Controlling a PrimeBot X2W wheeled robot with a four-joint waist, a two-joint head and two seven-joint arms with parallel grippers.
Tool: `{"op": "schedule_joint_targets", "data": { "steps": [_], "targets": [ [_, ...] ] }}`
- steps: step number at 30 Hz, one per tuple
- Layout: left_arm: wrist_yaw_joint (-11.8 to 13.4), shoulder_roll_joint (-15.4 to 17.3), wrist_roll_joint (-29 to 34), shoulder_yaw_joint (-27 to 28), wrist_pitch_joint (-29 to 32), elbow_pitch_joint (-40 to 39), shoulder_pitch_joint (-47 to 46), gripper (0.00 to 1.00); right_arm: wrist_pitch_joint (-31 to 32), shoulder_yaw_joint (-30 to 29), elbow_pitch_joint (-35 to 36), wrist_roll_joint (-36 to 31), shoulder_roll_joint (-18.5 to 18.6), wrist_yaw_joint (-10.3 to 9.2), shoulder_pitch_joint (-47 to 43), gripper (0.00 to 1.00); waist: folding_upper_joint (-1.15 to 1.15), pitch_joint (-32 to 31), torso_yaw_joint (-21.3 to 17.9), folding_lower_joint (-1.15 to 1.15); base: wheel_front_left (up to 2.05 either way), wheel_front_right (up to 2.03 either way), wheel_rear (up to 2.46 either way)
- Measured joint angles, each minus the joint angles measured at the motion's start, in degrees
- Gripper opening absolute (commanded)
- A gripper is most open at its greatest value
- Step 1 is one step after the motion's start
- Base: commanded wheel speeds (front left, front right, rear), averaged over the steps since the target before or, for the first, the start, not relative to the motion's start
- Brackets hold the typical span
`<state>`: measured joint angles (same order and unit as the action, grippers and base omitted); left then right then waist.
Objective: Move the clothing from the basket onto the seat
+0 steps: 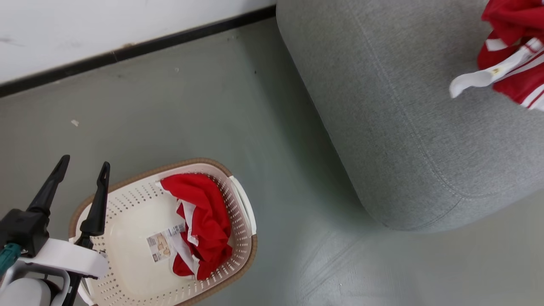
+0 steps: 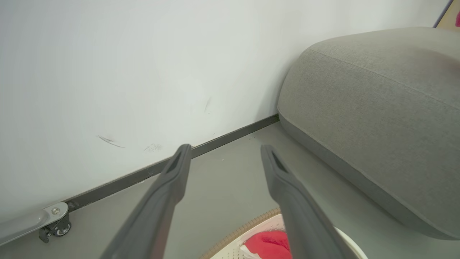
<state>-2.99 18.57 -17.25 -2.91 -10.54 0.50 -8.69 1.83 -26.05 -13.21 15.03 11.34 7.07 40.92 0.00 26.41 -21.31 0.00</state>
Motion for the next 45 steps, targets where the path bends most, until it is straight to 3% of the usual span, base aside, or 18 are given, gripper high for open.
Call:
{"op": "schedule_joint_targets", "data": {
  "steps": [13,25,41,43,45],
  "targets": [
    [0.32,2.15,0.25,1.15,2.61,-5.04,-0.15,1.0,3.07,-3.65,-4.76,-1.04,3.18,0.0,9.66,0.0,0.0,7.53,0.94,0.0,0.0,0.0,0.0],
    [0.42,4.36,0.33,2.67,4.44,-8.61,-1.55,1.0,2.93,-10.47,-13.85,-4.6,1.44,0.01,10.45,0.0,0.0,13.94,1.28,0.0,0.0,0.0,0.0],
    [0.42,6.42,1.27,3.41,5.5,-10.48,-4.05,1.0,0.58,-11.58,-22.02,-6.68,-1.26,0.0,14.62,0.0,0.0,19.28,1.04,0.0,0.0,0.0,0.0],
    [0.42,6.57,1.54,3.56,5.49,-10.32,-4.24,1.0,-0.42,-11.51,-22.93,-7.1,-1.8,0.01,15.04,0.24,0.0,19.45,0.85,0.0,0.0,0.0,0.0],
    [0.42,6.57,1.69,3.56,5.48,-10.24,-4.42,1.0,-1.08,-11.5,-23.76,-7.4,-2.01,0.01,15.06,0.4,0.0,19.45,0.7,0.0,0.0,0.0,0.0]
  ]
}}
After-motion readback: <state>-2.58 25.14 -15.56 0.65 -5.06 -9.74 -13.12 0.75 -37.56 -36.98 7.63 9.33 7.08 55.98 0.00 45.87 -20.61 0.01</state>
